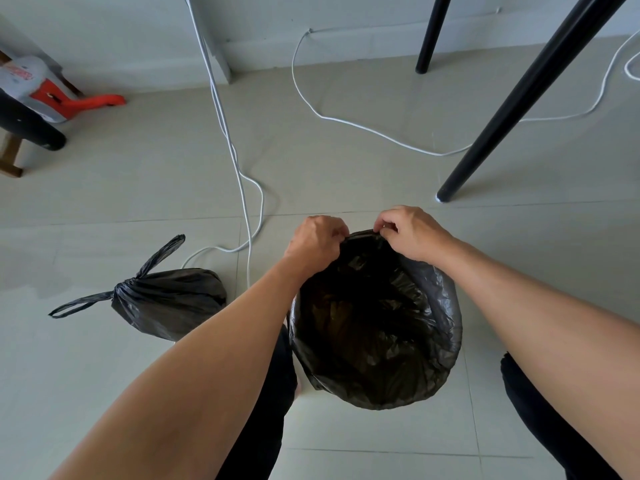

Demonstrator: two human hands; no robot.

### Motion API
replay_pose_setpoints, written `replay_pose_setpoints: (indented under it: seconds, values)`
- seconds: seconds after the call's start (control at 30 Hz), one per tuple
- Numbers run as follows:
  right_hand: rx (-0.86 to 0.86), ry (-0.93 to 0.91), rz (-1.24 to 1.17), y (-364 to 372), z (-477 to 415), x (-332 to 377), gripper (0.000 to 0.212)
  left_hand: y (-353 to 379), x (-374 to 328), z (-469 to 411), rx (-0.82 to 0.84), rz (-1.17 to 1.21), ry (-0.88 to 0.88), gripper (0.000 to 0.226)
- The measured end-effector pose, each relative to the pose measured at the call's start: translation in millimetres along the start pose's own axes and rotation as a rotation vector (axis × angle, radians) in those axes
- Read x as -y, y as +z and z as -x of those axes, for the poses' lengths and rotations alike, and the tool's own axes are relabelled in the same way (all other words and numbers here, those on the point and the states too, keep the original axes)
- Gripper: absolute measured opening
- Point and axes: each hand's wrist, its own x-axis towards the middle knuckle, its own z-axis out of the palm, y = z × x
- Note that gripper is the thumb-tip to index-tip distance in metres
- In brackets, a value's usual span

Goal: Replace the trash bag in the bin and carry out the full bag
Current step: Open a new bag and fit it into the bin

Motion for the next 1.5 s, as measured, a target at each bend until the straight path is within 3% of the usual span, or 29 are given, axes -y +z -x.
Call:
replay_pose_setpoints:
  seconds: [0.13,0.73,0.93,1.17,1.27,1.37,1.5]
  values:
    - [0.050,-0.019,0.055,1.4,1.4,-2.7,0.018,3.9,5.1,2.8,-0.002,-0.121,0.101,0.020]
    - [0.010,0.023,0.074,6.8,5.8,0.4,0.011,5.5,1.8,7.7,0.053,-0.232,-0.055,0.009]
    - [-0.014,0.019,-0.022,-0.6,13.0,4.0,0.053,-10.7,6.9,12.2,0.115,-0.391,-0.103,0.007]
    - [-0.036,0.041,-0.004,0.6,20.9,-7.8,0.058,-21.2,8.8,13.0,0.257,-0.456,-0.192,0.023]
    - [-0.056,0.031,-0.011,2.5,20.1,-8.5,0.054,-18.0,9.1,5.7,0.152,-0.336,-0.097,0.051]
    - [-0.099,0.012,-0.020,4.2,16.2,-7.6,0.046,-11.7,1.5,-0.7,-0.004,-0.144,0.010,0.046]
    - [-0.136,-0.005,-0.020,5.7,10.2,-5.6,0.036,-0.8,-6.1,-5.1,-0.045,-0.098,0.029,0.037]
